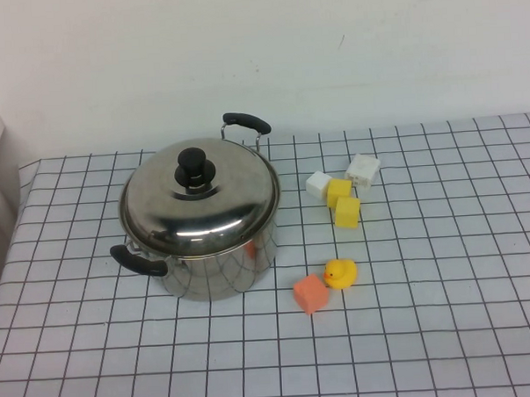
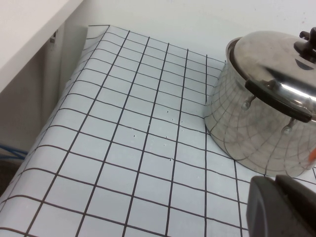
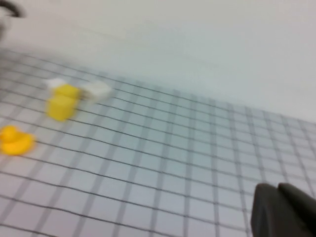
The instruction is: Cover the pot
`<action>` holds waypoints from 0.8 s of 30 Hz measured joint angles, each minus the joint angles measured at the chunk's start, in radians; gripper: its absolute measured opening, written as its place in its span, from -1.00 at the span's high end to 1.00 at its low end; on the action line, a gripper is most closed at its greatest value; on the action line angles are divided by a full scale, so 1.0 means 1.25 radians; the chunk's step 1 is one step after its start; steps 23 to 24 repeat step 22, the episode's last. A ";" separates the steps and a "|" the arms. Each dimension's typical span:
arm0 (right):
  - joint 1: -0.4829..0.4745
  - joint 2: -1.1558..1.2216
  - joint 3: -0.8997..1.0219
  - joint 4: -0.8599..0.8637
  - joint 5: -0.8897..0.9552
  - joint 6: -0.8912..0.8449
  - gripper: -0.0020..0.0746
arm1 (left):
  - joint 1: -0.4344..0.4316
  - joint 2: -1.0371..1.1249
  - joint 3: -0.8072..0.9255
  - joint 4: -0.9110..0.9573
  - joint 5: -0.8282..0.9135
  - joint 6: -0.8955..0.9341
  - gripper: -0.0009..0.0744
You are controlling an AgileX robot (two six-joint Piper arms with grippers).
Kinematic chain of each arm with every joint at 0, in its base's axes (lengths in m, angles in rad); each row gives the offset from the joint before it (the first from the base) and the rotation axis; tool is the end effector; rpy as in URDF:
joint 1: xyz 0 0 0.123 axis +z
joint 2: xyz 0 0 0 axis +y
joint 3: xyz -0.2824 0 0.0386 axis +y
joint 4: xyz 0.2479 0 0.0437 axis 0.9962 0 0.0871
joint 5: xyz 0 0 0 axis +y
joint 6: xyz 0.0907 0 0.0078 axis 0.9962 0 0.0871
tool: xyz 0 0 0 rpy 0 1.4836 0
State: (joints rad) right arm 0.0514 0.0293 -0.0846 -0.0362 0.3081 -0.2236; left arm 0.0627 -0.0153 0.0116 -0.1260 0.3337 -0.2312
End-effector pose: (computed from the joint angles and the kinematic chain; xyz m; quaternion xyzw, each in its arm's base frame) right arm 0.0537 0.0018 0.2121 -0.1141 0.7545 -0.0708 0.6424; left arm 0.0532 -0.0004 0.1801 -0.1489 0.7725 -0.1045 0.6084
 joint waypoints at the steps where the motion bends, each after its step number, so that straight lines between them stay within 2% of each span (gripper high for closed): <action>1: -0.033 -0.014 0.018 0.008 -0.002 -0.003 0.94 | 0.000 0.000 0.000 0.000 0.000 0.000 0.98; 4: -0.104 -0.030 0.075 0.023 -0.009 -0.005 0.94 | 0.000 0.000 0.000 0.000 0.000 0.000 0.98; 6: -0.122 -0.033 0.087 0.029 -0.003 -0.002 0.94 | 0.000 0.000 0.000 0.000 0.000 0.000 0.98; 24: -0.107 -0.033 0.086 0.010 0.013 0.012 0.94 | 0.000 0.000 0.000 0.000 0.000 0.000 0.98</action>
